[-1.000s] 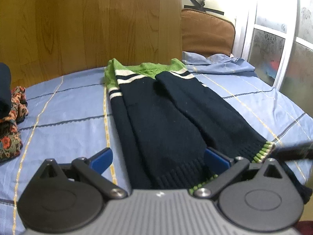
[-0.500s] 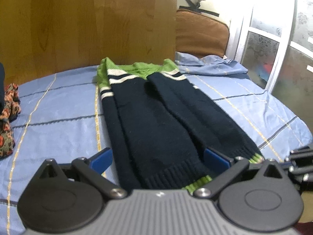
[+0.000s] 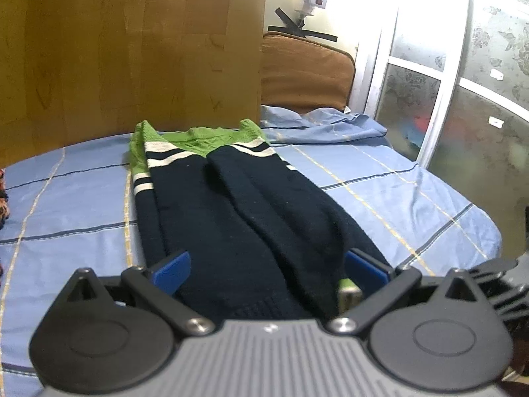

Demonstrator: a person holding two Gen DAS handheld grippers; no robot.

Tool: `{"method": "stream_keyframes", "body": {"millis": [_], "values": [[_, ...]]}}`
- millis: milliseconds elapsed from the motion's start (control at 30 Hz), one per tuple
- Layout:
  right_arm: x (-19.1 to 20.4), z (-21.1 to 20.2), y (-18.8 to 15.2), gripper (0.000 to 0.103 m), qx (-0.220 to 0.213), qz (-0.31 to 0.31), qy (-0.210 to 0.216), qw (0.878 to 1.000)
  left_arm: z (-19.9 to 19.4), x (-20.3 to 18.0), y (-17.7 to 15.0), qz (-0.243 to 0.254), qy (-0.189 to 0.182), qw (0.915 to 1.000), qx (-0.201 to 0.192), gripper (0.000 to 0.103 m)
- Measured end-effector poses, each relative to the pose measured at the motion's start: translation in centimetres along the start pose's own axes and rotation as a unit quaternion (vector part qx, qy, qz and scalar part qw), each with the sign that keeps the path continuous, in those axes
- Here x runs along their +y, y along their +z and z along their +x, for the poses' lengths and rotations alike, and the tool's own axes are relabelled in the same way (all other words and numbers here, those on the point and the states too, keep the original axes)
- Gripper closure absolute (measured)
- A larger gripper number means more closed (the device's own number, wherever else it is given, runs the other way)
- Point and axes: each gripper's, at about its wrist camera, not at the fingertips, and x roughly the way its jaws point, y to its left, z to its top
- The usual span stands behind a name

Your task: Fold small clothes

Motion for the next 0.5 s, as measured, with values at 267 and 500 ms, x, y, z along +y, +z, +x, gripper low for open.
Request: {"method": "stream_keyframes", "body": {"millis": [267, 500], "values": [[0.1, 0.6, 2.4, 0.090, -0.030, -0.025, -0.013, 0.999, -0.4, 0.6, 0.2, -0.019, 0.001, 0.9998, -0.002, 0.000], [1.1, 2.1, 4.3, 0.084, -0.035, -0.077, -0.009, 0.996, -0.8, 2.5, -0.3, -0.052, 0.020, 0.9984, 0.004, 0.000]]}}
